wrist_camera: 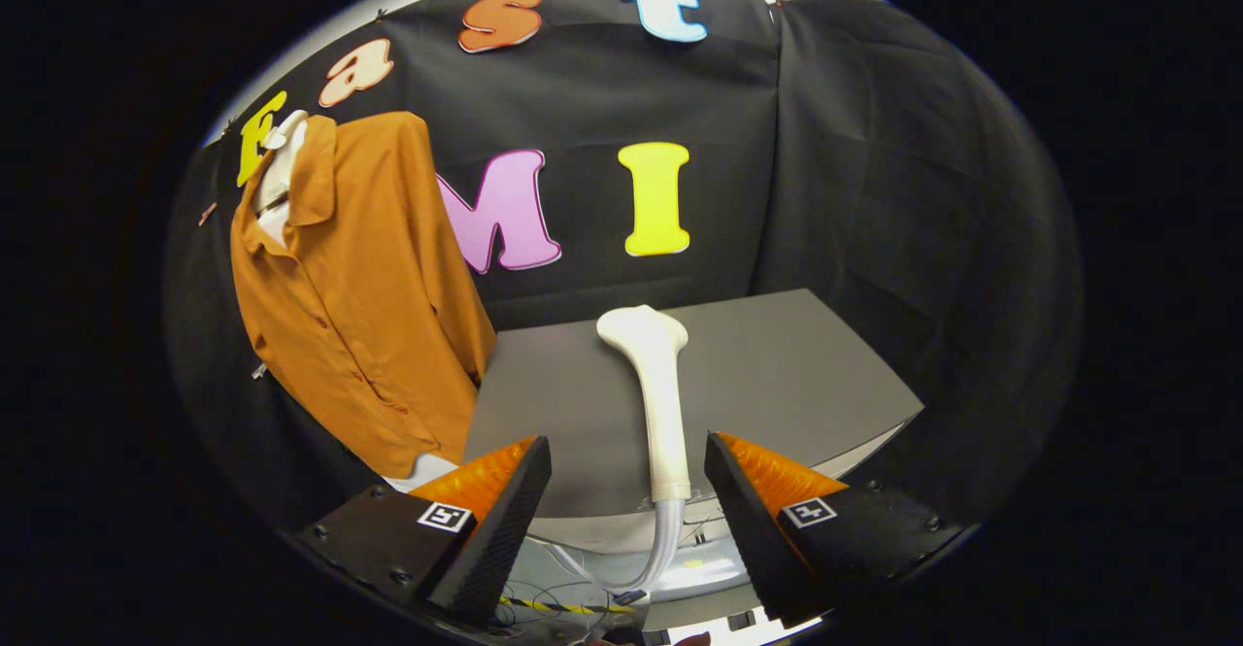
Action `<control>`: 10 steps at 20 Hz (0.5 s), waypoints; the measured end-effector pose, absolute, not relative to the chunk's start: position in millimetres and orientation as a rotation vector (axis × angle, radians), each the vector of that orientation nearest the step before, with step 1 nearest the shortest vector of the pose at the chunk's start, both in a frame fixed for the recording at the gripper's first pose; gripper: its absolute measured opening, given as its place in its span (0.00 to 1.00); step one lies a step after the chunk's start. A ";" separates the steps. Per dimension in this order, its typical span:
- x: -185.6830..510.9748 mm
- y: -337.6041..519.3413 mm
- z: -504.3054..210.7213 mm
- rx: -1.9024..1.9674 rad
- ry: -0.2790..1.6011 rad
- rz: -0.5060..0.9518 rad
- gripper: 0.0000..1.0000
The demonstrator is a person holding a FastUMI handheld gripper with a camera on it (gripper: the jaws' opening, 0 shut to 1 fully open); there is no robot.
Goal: Iron the clothes twice with a garment steamer, once on the left side and once on the right side.
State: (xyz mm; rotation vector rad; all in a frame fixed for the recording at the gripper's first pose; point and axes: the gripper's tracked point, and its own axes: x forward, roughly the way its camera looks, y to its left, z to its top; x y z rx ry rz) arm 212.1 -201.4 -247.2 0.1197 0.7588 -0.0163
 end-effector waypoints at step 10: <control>271.5 -224.4 -338.9 0.148 0.919 -0.009 0.75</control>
